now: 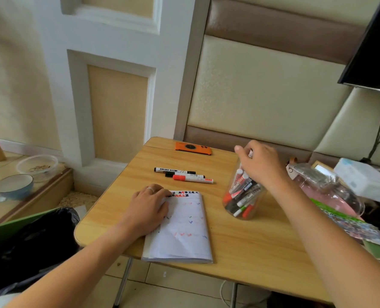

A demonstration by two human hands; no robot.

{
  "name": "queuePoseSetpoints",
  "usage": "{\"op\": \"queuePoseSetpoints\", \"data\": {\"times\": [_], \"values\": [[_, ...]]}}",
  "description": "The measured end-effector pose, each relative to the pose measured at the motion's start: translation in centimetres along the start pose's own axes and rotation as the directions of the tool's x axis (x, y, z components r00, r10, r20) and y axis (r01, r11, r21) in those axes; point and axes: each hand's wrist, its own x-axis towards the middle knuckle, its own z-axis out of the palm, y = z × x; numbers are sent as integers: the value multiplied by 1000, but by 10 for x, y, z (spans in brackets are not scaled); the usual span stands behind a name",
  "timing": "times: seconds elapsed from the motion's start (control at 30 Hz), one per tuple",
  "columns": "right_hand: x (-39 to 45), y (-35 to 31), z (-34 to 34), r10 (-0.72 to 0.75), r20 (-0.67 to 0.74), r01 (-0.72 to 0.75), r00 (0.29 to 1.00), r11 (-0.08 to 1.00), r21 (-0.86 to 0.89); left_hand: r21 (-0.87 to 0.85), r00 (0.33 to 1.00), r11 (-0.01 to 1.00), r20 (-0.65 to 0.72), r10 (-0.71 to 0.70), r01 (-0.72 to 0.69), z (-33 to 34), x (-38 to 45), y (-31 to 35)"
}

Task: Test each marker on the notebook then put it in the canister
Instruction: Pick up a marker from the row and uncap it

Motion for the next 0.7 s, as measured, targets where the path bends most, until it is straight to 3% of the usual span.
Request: {"op": "queuePoseSetpoints", "data": {"times": [0.17,0.3,0.4,0.47,0.53,0.6,0.7], "values": [[-8,-7,-2,-22,100,58,995,927,-370,-14,1000,1000,-1,0,0,0,0,-1],[-8,-7,1,-2,52,18,999,949,-315,-28,1000,1000,-13,-3,2,2,0,-3],[-8,-9,8,-36,-164,3,986,981,-195,-44,1000,999,-9,-19,19,2,-1,-3],[-12,-15,14,-185,-396,132,900,979,-156,-55,1000,998,-16,-22,21,3,0,-3],[-19,-28,21,-325,-489,308,809,944,-119,-53,1000,998,-24,-21,19,5,0,-4],[-22,-40,34,-394,-394,423,830,906,-15,-44,999,999,-28,-21,20,6,0,-5],[-23,-51,66,-390,-100,398,915,914,79,-48,999,999,-35,-18,16,8,1,-5]]}}
